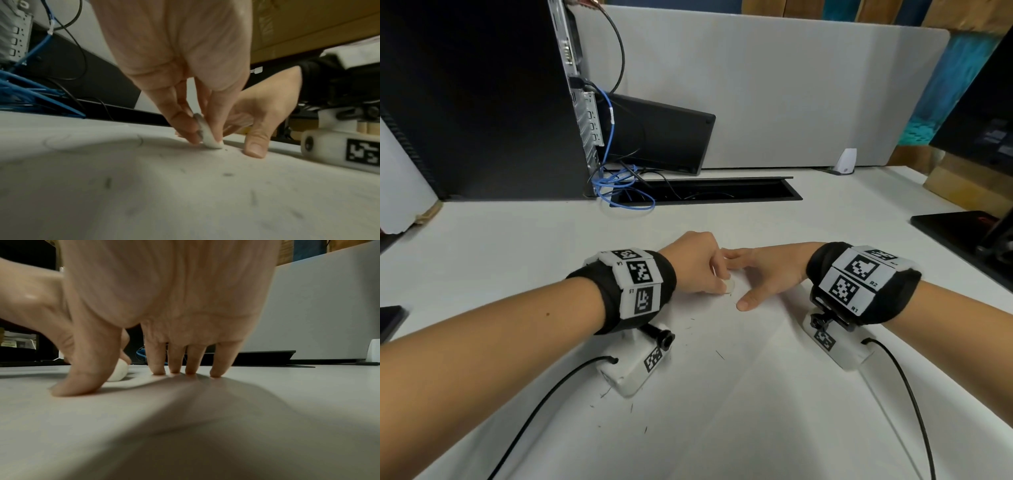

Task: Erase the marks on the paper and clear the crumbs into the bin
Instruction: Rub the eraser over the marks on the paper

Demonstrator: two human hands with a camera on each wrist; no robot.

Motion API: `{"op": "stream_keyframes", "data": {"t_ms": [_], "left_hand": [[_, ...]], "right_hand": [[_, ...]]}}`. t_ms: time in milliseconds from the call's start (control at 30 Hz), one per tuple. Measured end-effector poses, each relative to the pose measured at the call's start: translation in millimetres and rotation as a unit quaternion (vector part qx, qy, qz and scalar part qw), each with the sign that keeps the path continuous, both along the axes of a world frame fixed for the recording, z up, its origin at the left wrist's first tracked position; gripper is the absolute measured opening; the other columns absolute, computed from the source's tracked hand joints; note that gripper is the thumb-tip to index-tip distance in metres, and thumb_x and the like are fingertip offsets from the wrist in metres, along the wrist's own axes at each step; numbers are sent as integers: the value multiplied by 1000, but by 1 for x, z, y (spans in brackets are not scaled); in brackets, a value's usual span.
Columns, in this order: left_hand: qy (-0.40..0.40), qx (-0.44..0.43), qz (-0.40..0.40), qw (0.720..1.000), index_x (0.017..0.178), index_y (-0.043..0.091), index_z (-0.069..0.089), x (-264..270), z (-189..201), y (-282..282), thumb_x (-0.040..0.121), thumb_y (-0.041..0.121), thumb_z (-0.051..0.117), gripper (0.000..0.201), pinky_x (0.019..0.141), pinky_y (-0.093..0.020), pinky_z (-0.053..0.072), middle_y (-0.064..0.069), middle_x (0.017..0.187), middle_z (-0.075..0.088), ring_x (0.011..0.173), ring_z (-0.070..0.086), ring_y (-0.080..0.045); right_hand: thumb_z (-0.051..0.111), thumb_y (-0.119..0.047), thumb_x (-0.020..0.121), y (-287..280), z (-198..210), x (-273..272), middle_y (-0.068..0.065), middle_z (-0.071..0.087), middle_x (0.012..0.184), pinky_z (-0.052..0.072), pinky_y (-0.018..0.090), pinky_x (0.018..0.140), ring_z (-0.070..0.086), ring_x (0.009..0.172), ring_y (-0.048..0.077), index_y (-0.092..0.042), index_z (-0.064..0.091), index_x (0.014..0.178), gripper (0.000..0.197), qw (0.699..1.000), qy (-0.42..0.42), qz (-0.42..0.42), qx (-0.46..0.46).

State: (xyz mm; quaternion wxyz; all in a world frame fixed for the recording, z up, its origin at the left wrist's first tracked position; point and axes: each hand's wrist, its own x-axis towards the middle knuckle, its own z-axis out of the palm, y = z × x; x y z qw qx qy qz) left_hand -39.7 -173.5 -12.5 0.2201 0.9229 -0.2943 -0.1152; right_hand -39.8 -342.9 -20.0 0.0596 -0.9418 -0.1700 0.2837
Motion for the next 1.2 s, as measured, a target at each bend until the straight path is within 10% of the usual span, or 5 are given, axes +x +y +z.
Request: {"op": "stream_keyframes", "data": {"t_ms": [1200], "left_hand": [[-12, 25, 9, 1000, 99, 16, 75, 3, 6, 8, 78, 25, 73, 23, 73, -20, 45, 4, 80, 65, 75, 57, -9]], "right_hand": [[65, -52, 78, 2, 9, -6, -13, -10, 158, -1, 40, 120, -9, 146, 8, -30, -1, 149, 100, 999, 11, -22, -36]]}}
